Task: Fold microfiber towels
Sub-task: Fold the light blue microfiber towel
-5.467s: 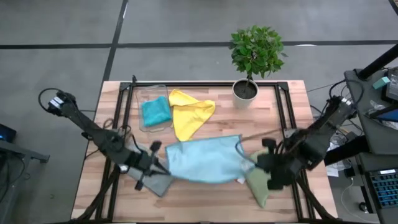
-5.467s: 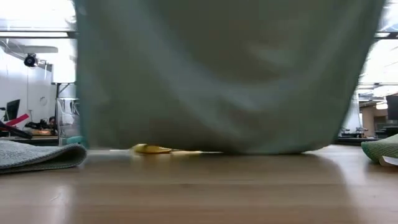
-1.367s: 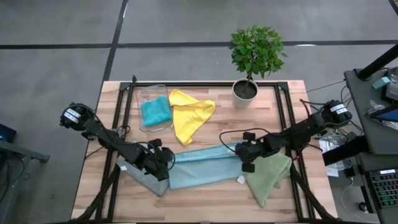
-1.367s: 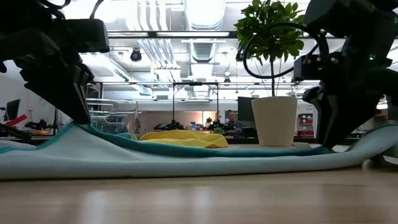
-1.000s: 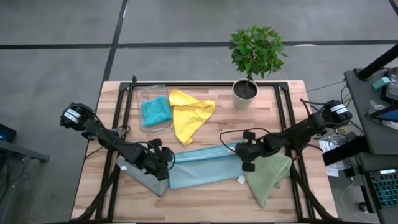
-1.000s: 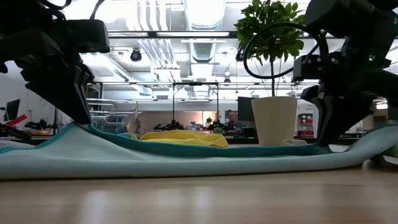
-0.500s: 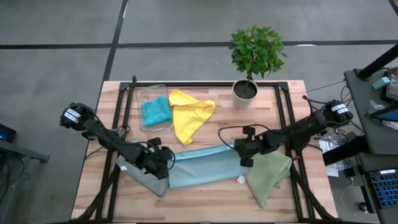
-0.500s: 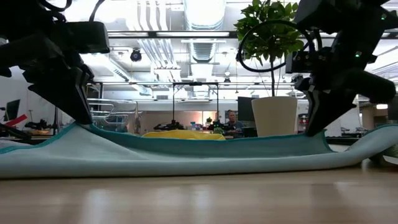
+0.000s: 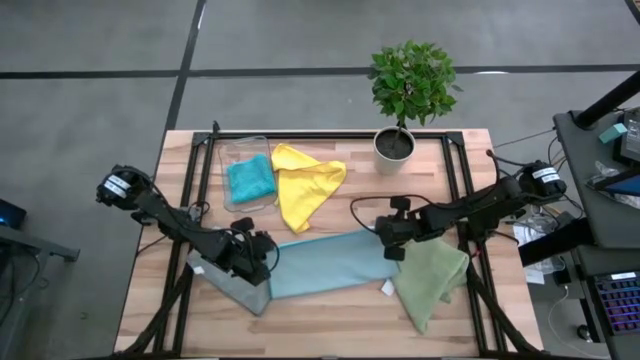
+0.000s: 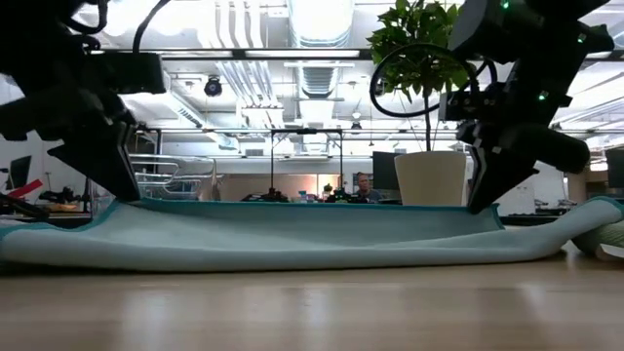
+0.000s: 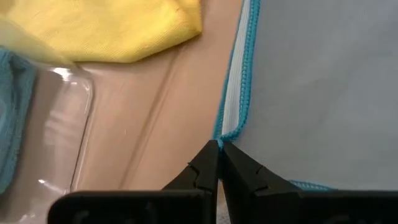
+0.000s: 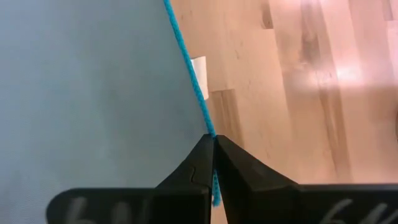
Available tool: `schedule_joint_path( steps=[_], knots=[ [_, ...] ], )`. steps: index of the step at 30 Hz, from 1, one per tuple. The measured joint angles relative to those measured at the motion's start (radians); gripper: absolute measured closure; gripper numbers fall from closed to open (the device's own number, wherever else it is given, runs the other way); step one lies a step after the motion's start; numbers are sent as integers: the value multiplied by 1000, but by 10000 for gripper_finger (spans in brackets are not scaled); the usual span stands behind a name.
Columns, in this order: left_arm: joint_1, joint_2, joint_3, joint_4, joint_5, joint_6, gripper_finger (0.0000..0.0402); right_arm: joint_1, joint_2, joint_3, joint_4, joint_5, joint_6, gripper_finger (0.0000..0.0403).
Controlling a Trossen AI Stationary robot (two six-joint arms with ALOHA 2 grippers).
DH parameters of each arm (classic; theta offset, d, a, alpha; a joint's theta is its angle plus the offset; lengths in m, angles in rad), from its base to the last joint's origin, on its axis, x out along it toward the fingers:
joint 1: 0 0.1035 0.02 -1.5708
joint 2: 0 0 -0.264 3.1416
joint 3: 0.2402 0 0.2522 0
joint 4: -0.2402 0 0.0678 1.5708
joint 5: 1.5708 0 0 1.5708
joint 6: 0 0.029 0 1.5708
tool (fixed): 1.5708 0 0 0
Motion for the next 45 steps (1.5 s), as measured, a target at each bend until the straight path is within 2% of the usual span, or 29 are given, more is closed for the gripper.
schedule_joint_path(
  steps=[6,13,17,23,29,37,45],
  knots=[
    [5,2,-35,9,-43,-51,402,-5,5,0,3,0,-6,394],
    [6,2,-39,15,-43,-50,394,-6,5,0,27,3,-7,391],
    [6,2,-39,15,-43,-50,358,-17,5,0,25,4,-7,373],
    [14,2,-39,14,-55,-49,292,-44,-3,0,17,3,-7,324],
    [17,-14,-13,-66,-40,-22,251,-50,-8,57,-103,1,10,280],
    [17,-35,60,-26,-25,70,249,-50,-22,101,-164,-1,43,257],
    [17,-32,47,257,-27,120,274,-41,-91,101,-170,0,136,274]
  ],
)
